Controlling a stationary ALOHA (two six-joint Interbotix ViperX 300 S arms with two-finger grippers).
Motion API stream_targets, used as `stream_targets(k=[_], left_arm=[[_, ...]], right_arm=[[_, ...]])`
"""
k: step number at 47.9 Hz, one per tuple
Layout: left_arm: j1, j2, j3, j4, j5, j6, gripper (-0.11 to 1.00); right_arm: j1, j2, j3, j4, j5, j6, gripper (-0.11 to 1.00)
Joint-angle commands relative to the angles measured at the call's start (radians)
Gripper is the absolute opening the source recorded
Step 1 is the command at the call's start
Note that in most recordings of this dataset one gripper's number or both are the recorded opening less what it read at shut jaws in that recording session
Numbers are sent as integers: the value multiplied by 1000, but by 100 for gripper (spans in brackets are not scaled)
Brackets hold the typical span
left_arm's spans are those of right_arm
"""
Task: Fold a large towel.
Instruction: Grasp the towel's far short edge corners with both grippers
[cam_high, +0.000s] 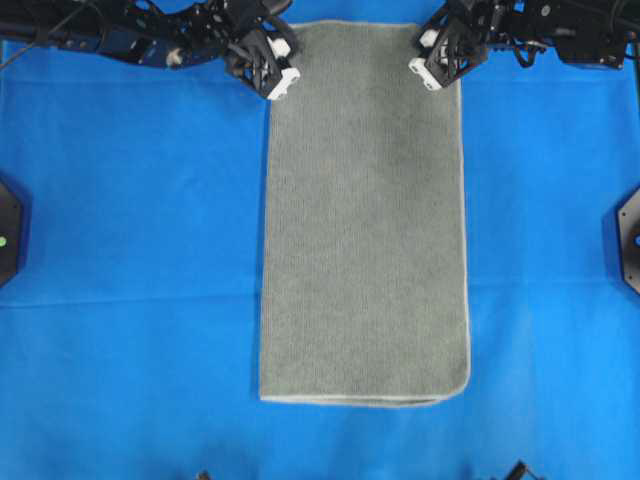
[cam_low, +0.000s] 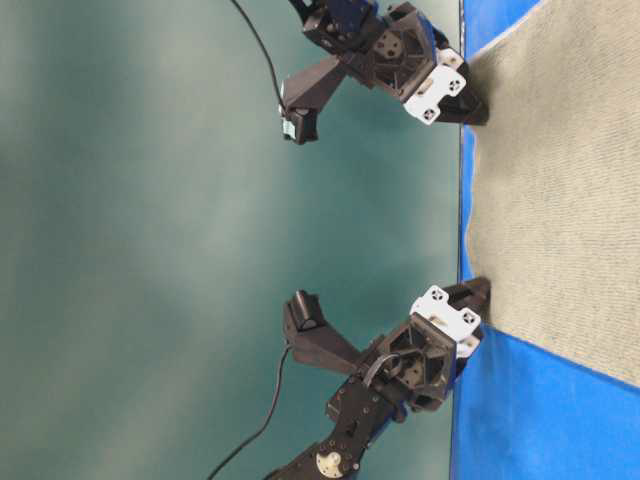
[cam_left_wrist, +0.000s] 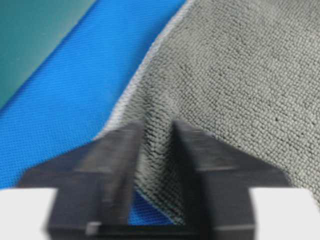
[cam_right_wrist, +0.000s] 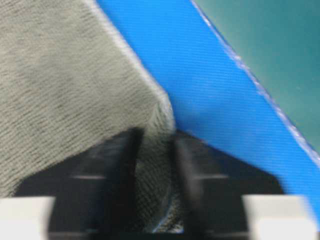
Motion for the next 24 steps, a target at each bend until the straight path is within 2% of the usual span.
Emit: stream_targets(k=[1, 4, 13, 18, 24], left_arm=[[2, -14, -14, 3, 8, 3, 11], [5, -14, -15, 5, 9, 5, 3], [6, -34, -37, 5, 38, 64, 3], [14, -86, -60, 3, 87, 118, 3], [28, -141, -83, 3, 109, 150, 3]], right_arm=[[-6, -14, 3, -3, 0, -2, 17], [-6, -17, 5, -3, -3, 0, 4], [-6, -40, 5, -2, 0, 0, 4], [-6, -91, 6, -2, 14, 0, 4], [-8, -164, 6, -3, 31, -2, 4]])
